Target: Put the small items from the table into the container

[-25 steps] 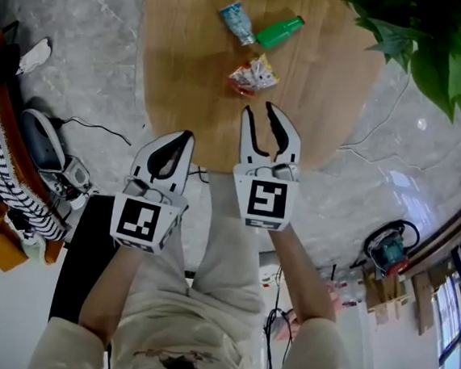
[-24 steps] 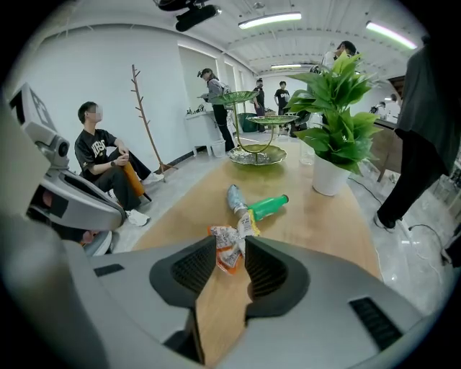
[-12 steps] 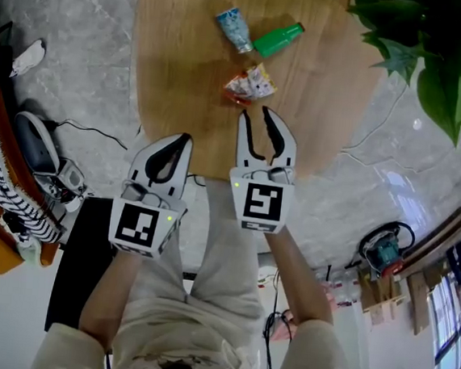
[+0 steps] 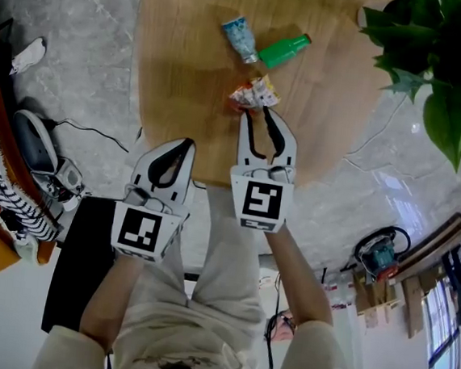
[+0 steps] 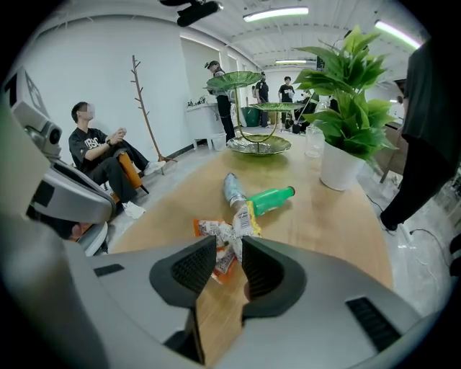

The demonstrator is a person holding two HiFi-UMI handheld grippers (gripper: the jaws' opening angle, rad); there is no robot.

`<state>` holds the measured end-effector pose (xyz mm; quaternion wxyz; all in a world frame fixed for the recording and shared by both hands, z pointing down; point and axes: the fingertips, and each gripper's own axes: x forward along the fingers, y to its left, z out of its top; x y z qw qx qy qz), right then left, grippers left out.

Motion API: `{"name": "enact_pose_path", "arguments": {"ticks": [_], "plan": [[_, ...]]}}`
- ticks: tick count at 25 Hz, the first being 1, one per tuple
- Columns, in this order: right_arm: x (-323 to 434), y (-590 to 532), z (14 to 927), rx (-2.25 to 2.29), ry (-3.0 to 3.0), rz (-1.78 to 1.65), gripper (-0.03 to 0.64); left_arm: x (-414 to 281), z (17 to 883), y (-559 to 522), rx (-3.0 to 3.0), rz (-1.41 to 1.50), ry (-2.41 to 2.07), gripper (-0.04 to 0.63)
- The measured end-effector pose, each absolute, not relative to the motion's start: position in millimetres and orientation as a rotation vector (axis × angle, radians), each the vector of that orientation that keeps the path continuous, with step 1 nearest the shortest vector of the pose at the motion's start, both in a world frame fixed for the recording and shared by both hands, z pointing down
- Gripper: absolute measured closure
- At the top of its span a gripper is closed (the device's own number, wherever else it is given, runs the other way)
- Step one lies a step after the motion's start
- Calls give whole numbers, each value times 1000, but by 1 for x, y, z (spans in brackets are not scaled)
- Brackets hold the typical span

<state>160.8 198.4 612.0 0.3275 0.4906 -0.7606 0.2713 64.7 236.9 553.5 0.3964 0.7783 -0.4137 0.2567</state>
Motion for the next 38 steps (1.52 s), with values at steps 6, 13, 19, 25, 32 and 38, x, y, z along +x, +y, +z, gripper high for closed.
{"name": "enact_pose_path", "arguments": {"ticks": [6,13,19,25,32,38], "plan": [[161,197,621,1269,-1965,723,509,67,555,232,1968,644,-1049,586],[161,194,623,1254,-1938,754,566,63,551,226,1974,654,-1044,586],[162,191,610,1276,-1931,777,591,61,538,221,1998,668,-1033,586],[162,186,596,1290,-1933,800,595,60,521,210,2032,673,-1034,586],[152,183,569,1289,-1956,787,597,58,496,204,2065,662,-1043,586],[148,180,541,1300,-1964,773,598,56,475,195,2085,662,-1036,586]]}}
